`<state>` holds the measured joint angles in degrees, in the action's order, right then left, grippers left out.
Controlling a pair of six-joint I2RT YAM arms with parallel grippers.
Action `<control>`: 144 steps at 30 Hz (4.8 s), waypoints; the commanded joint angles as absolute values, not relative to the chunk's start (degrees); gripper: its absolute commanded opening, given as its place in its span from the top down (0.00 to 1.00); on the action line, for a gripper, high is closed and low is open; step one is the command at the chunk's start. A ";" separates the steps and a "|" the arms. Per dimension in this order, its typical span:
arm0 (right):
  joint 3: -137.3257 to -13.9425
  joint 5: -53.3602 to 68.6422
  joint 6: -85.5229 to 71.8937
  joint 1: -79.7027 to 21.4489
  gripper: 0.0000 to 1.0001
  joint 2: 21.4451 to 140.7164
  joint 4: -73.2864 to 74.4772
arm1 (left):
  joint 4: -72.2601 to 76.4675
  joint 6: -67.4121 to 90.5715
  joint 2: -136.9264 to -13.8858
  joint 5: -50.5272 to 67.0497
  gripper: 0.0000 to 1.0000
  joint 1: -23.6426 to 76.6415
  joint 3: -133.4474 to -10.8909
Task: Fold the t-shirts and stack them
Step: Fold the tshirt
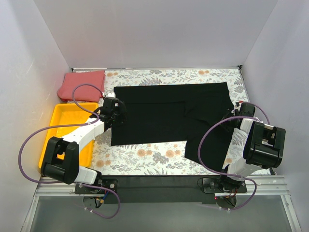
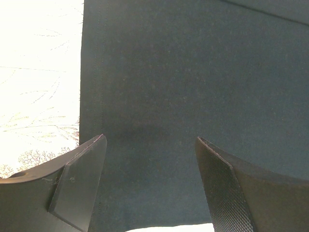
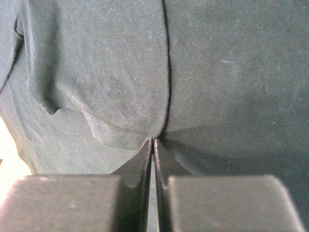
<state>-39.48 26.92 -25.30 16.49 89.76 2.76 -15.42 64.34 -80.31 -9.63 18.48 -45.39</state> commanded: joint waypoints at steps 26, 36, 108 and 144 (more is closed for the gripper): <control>-45.88 15.29 -20.13 16.79 0.83 86.13 18.10 | -15.91 63.90 -79.54 -8.96 0.27 18.54 -47.20; -49.65 9.76 -19.25 11.61 0.60 81.21 18.90 | -16.87 66.87 -82.52 -10.19 0.27 18.46 -49.21; -44.12 12.04 -12.75 6.50 0.19 65.74 30.32 | -30.93 76.55 -92.19 -24.00 0.46 13.36 -50.98; -45.44 -0.44 -17.93 13.62 0.52 80.94 22.95 | -30.23 74.88 -84.64 -18.28 1.00 13.89 -45.62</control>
